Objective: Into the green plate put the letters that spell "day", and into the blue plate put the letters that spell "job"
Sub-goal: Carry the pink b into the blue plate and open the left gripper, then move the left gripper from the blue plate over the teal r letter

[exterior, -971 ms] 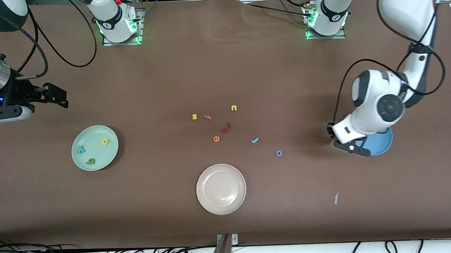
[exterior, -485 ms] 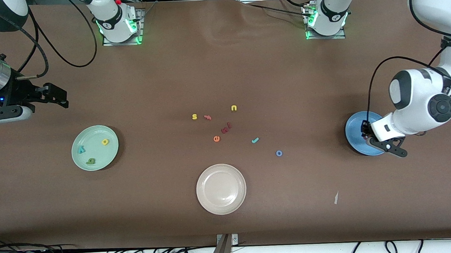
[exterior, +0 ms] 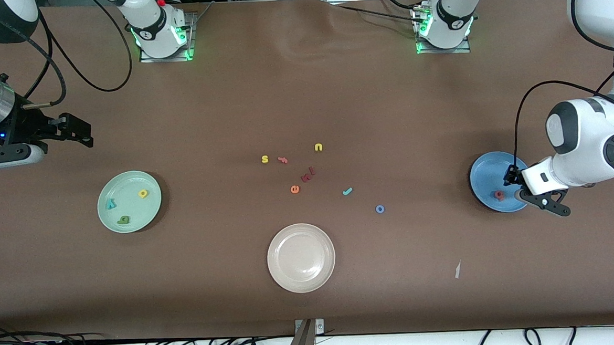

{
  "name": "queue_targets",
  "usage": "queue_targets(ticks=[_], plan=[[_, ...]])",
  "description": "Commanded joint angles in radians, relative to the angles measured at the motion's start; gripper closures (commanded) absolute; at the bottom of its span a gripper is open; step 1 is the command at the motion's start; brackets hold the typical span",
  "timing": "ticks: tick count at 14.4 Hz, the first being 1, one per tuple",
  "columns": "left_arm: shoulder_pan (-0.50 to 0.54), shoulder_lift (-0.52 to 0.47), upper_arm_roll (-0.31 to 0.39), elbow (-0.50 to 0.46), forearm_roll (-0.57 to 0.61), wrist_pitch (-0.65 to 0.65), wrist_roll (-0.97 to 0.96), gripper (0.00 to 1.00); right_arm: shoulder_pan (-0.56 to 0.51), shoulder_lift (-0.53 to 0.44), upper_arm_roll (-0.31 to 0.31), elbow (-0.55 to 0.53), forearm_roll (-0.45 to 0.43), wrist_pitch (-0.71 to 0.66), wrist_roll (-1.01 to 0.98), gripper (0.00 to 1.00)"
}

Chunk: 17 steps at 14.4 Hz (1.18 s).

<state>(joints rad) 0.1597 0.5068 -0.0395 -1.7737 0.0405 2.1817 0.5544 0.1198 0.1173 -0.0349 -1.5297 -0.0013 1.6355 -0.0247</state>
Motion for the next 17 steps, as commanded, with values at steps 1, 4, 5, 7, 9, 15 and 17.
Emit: queue_targets(ticks=[1, 4, 5, 7, 9, 15, 17], plan=[[0.003, 0.013, -0.005, 0.063, 0.021, -0.052, 0.004, 0.0, 0.006, 0.004, -0.005, 0.016, -0.005, -0.013, -0.004, 0.0], [-0.023, 0.013, -0.01, 0.109, 0.021, -0.088, 0.001, 0.0, 0.006, 0.004, -0.005, 0.016, -0.005, -0.013, -0.001, 0.0], [-0.049, 0.018, -0.01, 0.12, 0.019, -0.089, -0.011, 0.0, 0.006, 0.004, -0.005, 0.014, -0.005, -0.013, -0.001, 0.0], [-0.097, 0.019, -0.011, 0.135, 0.012, -0.091, -0.077, 0.0, 0.006, 0.004, -0.005, 0.013, -0.005, -0.013, -0.001, 0.0], [-0.155, 0.018, -0.013, 0.135, 0.007, -0.092, -0.164, 0.0, 0.006, 0.004, -0.005, 0.013, -0.005, -0.013, -0.001, 0.0], [-0.238, 0.015, -0.028, 0.137, -0.056, -0.108, -0.266, 0.0, 0.006, 0.004, -0.005, 0.013, -0.005, -0.013, -0.001, 0.0], [-0.282, 0.015, -0.028, 0.137, -0.054, -0.109, -0.33, 0.0, 0.006, 0.004, -0.005, 0.013, -0.005, -0.013, 0.0, 0.0]])
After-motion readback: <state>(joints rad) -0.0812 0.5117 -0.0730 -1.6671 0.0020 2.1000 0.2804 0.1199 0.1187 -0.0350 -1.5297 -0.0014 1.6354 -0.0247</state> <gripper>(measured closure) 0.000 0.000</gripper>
